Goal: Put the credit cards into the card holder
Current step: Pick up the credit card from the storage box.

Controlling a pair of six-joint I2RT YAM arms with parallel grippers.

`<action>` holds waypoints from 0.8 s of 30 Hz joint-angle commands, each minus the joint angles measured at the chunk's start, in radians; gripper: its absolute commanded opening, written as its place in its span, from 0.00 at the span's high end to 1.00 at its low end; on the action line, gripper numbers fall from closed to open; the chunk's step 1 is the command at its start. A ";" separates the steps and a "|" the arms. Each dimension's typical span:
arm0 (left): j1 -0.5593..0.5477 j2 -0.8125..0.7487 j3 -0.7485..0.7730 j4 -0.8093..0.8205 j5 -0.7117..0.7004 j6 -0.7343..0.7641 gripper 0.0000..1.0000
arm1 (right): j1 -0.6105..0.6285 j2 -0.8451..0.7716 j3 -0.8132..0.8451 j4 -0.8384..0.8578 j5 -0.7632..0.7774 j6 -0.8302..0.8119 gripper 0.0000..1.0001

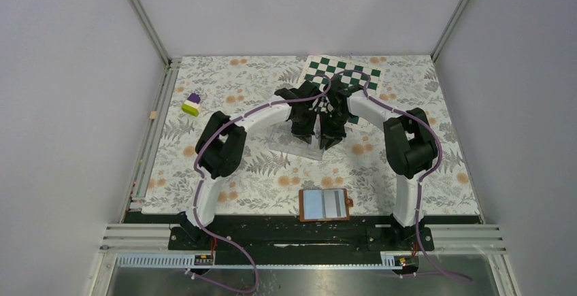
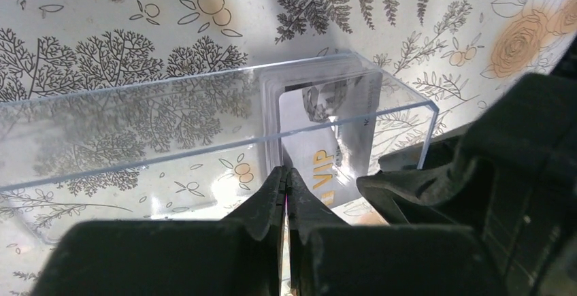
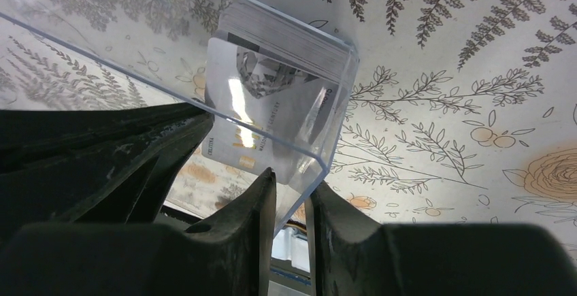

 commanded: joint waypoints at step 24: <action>0.018 -0.102 -0.104 0.159 0.194 -0.046 0.98 | 0.005 -0.008 -0.001 0.002 -0.017 -0.008 0.71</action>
